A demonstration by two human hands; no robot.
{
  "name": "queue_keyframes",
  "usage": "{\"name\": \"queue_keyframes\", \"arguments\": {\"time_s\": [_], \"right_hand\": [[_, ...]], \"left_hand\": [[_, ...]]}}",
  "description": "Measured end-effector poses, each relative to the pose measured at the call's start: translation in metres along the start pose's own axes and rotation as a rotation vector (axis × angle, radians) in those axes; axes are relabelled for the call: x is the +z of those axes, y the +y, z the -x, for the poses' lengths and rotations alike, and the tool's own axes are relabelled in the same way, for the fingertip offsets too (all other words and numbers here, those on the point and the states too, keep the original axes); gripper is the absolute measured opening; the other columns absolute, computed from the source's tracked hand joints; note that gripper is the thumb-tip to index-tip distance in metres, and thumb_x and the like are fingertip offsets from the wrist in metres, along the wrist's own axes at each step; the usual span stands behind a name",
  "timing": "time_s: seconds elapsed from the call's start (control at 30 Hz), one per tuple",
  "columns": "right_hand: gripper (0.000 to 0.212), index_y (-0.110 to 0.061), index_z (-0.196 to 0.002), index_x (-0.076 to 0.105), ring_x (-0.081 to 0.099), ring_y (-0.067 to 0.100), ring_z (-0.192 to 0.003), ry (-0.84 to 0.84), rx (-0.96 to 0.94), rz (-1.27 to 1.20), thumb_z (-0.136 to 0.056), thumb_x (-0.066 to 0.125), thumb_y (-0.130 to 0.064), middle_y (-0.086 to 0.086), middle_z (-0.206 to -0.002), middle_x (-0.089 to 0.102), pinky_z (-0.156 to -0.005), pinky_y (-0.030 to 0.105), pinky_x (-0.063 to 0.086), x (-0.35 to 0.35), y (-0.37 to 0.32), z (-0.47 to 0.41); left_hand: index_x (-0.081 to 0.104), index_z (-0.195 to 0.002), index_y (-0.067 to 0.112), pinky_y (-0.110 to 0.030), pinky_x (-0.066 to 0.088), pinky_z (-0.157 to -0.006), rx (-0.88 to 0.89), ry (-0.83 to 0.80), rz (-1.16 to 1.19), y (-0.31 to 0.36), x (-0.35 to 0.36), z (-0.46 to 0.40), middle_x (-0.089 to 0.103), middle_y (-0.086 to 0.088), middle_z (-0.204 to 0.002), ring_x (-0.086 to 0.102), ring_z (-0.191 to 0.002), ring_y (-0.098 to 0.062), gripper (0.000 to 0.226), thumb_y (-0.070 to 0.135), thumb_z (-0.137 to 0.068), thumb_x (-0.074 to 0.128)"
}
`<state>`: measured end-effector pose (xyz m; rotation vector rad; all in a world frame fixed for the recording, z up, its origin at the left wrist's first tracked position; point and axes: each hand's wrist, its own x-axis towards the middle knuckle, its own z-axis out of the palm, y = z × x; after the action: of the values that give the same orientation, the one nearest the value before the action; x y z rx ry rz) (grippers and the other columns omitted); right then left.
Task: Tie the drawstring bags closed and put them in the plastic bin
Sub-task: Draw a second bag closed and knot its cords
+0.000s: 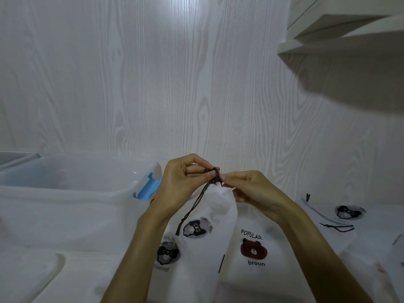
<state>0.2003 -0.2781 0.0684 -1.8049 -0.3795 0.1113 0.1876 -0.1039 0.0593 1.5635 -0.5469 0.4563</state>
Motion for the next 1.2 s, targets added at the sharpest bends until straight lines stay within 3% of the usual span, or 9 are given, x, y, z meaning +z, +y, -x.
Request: {"name": "queue_keyframes", "arguments": {"time_s": [0.23, 0.37, 0.6, 0.77, 0.87, 0.97, 1.03, 1.13, 1.2], "right_hand": [[0.026, -0.006, -0.100, 0.074, 0.059, 0.021, -0.083, -0.064, 0.013, -0.132, -0.088, 0.061, -0.026, 0.007, -0.092, 0.071, -0.080, 0.035, 0.038, -0.003, 0.002, -0.004], [0.024, -0.011, -0.097, 0.075, 0.052, 0.005, -0.061, -0.041, -0.020, -0.093, -0.087, 0.063, -0.030, -0.005, -0.075, 0.068, -0.061, 0.020, 0.036, -0.003, 0.001, -0.002], [0.005, -0.032, -0.084, 0.071, 0.054, 0.008, -0.091, 0.295, -0.256, 0.340, -0.086, 0.066, -0.031, -0.015, -0.096, 0.060, -0.073, 0.013, 0.040, 0.004, 0.002, -0.005], [0.009, -0.028, -0.090, 0.071, 0.042, 0.006, -0.096, 0.566, -0.368, 0.608, -0.088, 0.063, -0.032, -0.017, -0.093, 0.055, -0.092, 0.028, 0.033, -0.009, 0.015, -0.012], [0.012, -0.025, -0.092, 0.070, 0.039, 0.004, -0.096, 0.613, -0.430, 0.814, -0.091, 0.059, -0.030, -0.014, -0.095, 0.056, -0.084, 0.020, 0.017, -0.011, 0.019, -0.011], [0.013, -0.020, -0.093, 0.069, 0.046, 0.011, -0.098, 0.659, -0.450, 0.968, -0.092, 0.058, -0.025, -0.008, -0.098, 0.060, -0.082, 0.021, 0.016, -0.011, 0.024, -0.012], [0.014, -0.020, -0.094, 0.069, 0.047, 0.009, -0.096, 0.587, -0.330, 0.723, -0.093, 0.056, -0.026, -0.010, -0.100, 0.060, -0.080, 0.021, 0.024, -0.010, 0.020, -0.013], [0.015, -0.019, -0.086, 0.071, 0.051, 0.008, -0.082, 0.228, -0.077, -0.142, -0.091, 0.057, -0.022, -0.009, -0.091, 0.064, -0.072, 0.019, 0.034, -0.009, 0.001, -0.007], [0.014, -0.017, -0.077, 0.069, 0.047, 0.009, -0.070, 0.065, 0.003, -0.504, -0.085, 0.058, -0.019, -0.004, -0.079, 0.062, -0.068, 0.022, 0.032, -0.008, -0.001, -0.004]], "left_hand": [[0.068, -0.081, 0.008, -0.022, 0.056, -0.073, 0.028, 0.004, -0.019, -0.003, 0.000, -0.001, 0.076, -0.007, -0.082, 0.073, -0.079, -0.019, 0.010, 0.000, -0.077, 0.071], [0.069, -0.081, 0.006, -0.019, 0.055, -0.071, 0.033, 0.011, -0.015, -0.002, 0.002, -0.001, 0.075, -0.005, -0.080, 0.073, -0.077, -0.018, 0.010, -0.002, -0.076, 0.072], [0.076, -0.080, 0.017, -0.019, 0.056, -0.072, 0.007, 0.241, -0.156, -0.012, 0.006, -0.002, 0.075, 0.004, -0.074, 0.072, -0.073, -0.010, 0.014, 0.009, -0.070, 0.080], [0.076, -0.078, 0.019, -0.025, 0.058, -0.072, 0.004, 0.397, -0.255, -0.020, -0.002, -0.004, 0.073, 0.008, -0.072, 0.071, -0.070, -0.006, 0.010, 0.019, -0.070, 0.082], [0.076, -0.076, 0.023, -0.032, 0.059, -0.074, -0.029, 0.429, -0.315, -0.019, 0.001, -0.003, 0.073, 0.011, -0.071, 0.070, -0.070, -0.005, 0.008, 0.024, -0.071, 0.082], [0.076, -0.076, 0.023, -0.036, 0.058, -0.074, -0.049, 0.449, -0.359, -0.019, 0.003, -0.004, 0.072, 0.011, -0.071, 0.069, -0.070, -0.006, 0.008, 0.026, -0.071, 0.082], [0.075, -0.074, 0.022, -0.038, 0.058, -0.074, -0.060, 0.458, -0.347, -0.021, 0.002, -0.005, 0.072, 0.010, -0.070, 0.070, -0.069, -0.007, 0.008, 0.024, -0.071, 0.082], [0.075, -0.073, 0.022, -0.039, 0.059, -0.074, -0.081, 0.420, -0.323, -0.022, 0.004, -0.005, 0.072, 0.007, -0.067, 0.070, -0.066, -0.009, 0.008, 0.021, -0.071, 0.082], [0.075, -0.073, 0.021, -0.039, 0.059, -0.074, -0.085, 0.408, -0.318, -0.022, 0.005, -0.006, 0.072, 0.006, -0.067, 0.069, -0.065, -0.009, 0.007, 0.020, -0.072, 0.082]]}}
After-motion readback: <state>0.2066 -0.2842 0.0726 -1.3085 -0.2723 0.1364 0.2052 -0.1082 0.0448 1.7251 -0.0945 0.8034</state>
